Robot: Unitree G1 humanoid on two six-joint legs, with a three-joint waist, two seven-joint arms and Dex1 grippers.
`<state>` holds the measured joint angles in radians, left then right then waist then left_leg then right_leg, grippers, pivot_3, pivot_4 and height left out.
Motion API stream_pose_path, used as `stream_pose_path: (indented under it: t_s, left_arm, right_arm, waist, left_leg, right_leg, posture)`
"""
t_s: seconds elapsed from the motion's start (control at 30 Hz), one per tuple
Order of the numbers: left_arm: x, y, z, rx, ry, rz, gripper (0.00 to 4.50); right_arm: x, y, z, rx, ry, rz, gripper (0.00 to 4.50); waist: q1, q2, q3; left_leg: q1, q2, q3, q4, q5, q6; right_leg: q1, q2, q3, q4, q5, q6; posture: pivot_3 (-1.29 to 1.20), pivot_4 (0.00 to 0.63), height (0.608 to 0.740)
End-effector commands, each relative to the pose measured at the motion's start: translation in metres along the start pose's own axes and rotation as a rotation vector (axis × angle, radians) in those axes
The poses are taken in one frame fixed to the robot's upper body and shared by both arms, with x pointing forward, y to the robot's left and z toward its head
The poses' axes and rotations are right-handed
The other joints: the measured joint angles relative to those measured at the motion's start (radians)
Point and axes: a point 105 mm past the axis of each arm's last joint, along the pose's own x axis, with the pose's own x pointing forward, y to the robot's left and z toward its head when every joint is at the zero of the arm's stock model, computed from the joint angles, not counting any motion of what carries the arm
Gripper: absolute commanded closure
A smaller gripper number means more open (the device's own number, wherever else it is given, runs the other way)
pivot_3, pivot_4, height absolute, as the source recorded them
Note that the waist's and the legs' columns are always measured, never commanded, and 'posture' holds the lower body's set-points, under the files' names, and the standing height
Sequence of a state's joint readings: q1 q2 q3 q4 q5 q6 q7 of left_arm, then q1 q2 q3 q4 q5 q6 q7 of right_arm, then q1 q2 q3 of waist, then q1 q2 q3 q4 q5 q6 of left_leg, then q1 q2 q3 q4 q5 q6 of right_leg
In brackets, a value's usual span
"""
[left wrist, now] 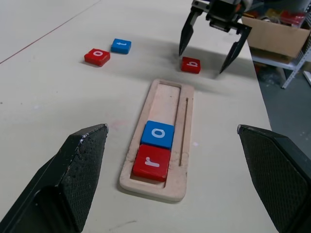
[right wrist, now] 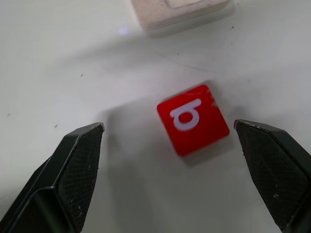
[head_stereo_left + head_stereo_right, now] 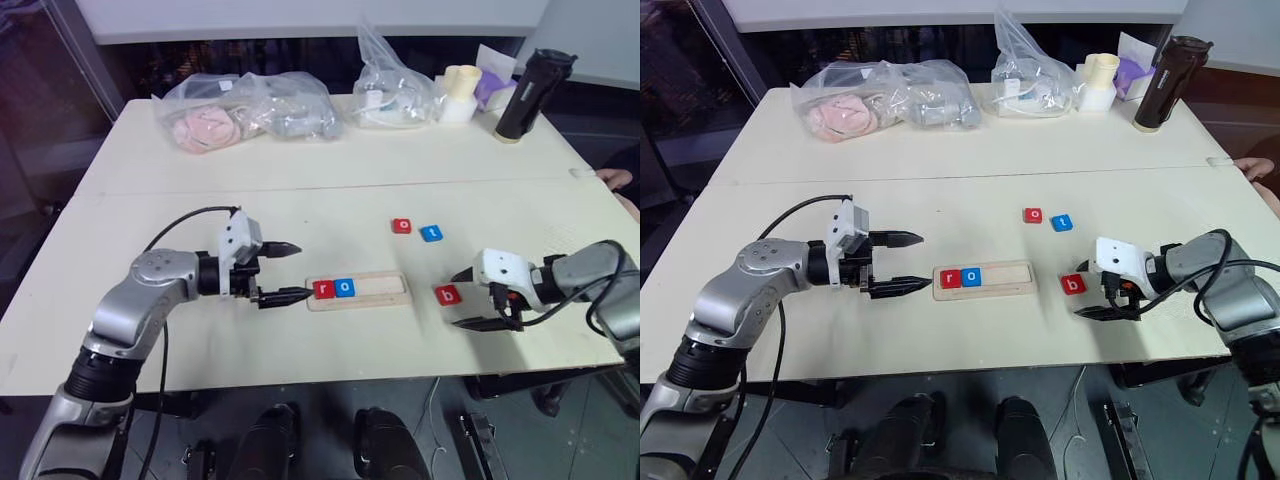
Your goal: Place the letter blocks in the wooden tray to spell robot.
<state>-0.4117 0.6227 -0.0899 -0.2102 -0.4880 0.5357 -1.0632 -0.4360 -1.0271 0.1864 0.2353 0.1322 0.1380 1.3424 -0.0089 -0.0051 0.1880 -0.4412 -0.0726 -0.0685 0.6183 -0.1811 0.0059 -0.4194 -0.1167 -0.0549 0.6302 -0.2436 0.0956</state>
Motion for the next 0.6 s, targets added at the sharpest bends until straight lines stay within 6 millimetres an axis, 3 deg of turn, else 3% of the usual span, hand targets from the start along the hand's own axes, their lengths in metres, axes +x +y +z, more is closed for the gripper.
stream_pose_path:
  t_s: [0.03,0.23,0.33,0.47,0.53,0.6]
  left_arm:
    - [-0.004,-0.001,0.01,0.043,-0.023,0.011,0.0]
    - [-0.004,0.0,0.01,0.046,-0.021,0.017,0.0]
    - [-0.003,0.001,0.011,0.049,-0.021,0.019,0.0]
    - [-0.004,0.001,0.011,0.049,-0.019,0.022,0.0]
    - [-0.004,0.0,0.011,0.048,-0.019,0.023,0.0]
    - [-0.004,0.001,0.01,0.046,-0.018,0.024,0.0]
  right_arm:
    - [-0.004,-0.009,0.0,-0.006,-0.007,-0.014,0.06]
    - [0.0,-0.009,-0.004,0.02,-0.015,0.006,0.06]
    - [0.001,-0.011,-0.004,0.03,-0.024,0.002,1.25]
    - [0.002,-0.014,0.009,0.057,-0.085,-0.008,3.38]
    - [0.002,-0.018,0.015,0.029,-0.082,-0.037,3.38]
    - [0.002,-0.017,0.034,0.003,-0.131,-0.028,3.38]
  waist:
    - [0.001,0.0,0.0]
    - [0.012,0.0,0.0]
    - [0.015,0.0,0.0]
    - [0.018,0.0,0.0]
    - [0.019,0.0,0.0]
    - [0.019,0.0,0.0]
  left_leg:
    - [0.0,0.0,0.0,0.0,0.0,0.0]
    - [0.0,0.0,0.0,0.001,0.0,0.0]
    - [0.0,0.0,0.0,0.001,0.0,0.0]
    - [0.0,0.0,0.0,0.001,0.0,0.0]
    - [0.0,0.0,0.0,0.002,0.0,0.0]
    - [0.0,0.0,0.0,0.002,0.0,0.0]
  right_leg:
    - [0.0,0.0,0.0,0.0,0.0,0.0]
    - [0.0,0.0,0.0,0.0,0.001,0.002]
    - [0.0,0.0,0.0,0.001,0.002,0.002]
    - [0.0,0.001,0.0,0.001,0.002,0.002]
    - [0.0,0.001,0.0,0.001,0.002,0.002]
    - [0.0,0.0,0.0,0.001,0.002,0.002]
  posture:
    - [0.0,0.15,0.725]
    - [0.0,0.15,0.725]
    - [0.0,0.15,0.725]
    - [0.0,0.15,0.725]
    - [0.0,0.15,0.725]
    - [0.0,0.15,0.725]
